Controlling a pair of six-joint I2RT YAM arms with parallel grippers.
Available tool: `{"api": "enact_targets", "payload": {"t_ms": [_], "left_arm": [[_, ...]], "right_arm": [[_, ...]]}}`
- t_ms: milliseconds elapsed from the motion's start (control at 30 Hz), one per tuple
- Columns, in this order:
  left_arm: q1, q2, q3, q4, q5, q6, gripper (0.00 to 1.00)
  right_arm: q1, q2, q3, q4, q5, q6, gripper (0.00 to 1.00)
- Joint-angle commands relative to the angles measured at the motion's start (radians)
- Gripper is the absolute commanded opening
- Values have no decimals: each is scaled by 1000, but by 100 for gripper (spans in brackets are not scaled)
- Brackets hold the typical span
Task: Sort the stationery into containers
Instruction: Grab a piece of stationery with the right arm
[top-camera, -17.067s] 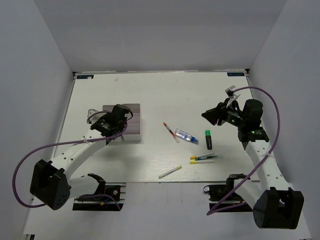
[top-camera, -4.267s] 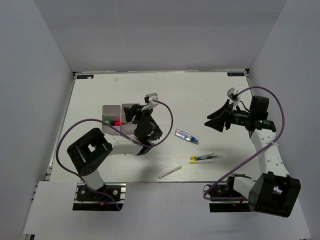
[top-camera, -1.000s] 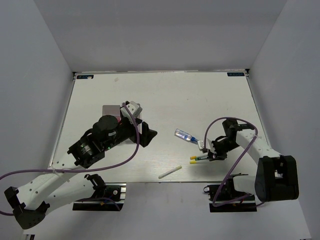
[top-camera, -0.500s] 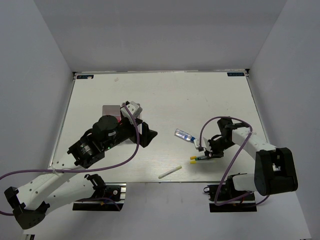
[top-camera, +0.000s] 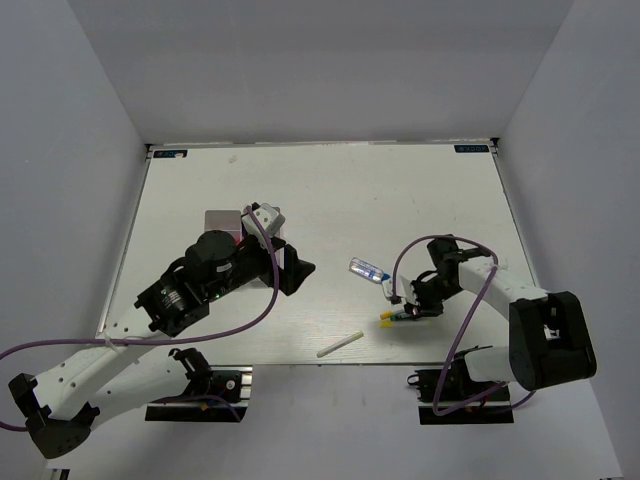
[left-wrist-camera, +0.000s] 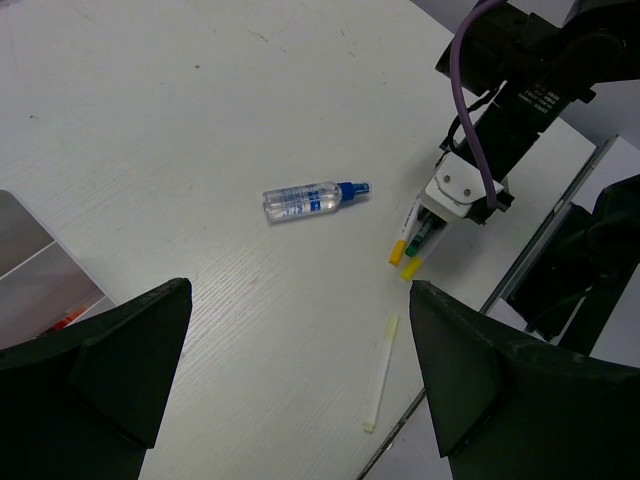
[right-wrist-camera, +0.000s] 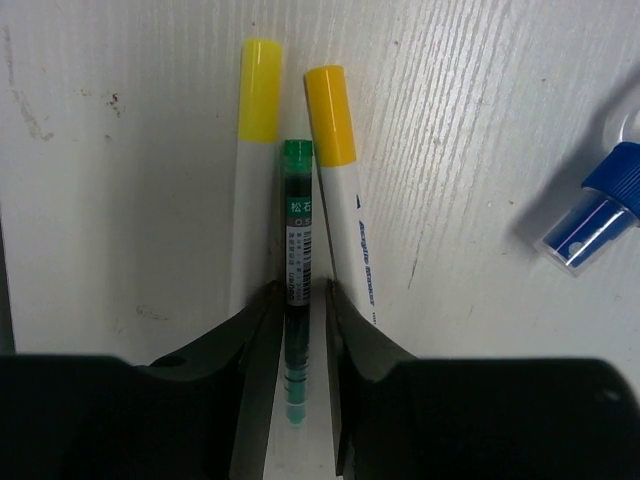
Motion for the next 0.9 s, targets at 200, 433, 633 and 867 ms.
{"api": "enact_targets", "payload": {"t_ms": [200,433,633,867], "left_arm": [[4,-16,-6,6,16,-5,99],[4,-16,-6,6,6,-5,99],[4,-25,-6,6,-3,-5,99],[4,-25,-6,6,-3,-5,99]], "right_arm": [[68,28,10,70,61,86,31],[137,73,27,85,152,116,33],[186,79,38,81,204,153,31],[233,71,28,98,257,205,13]]}}
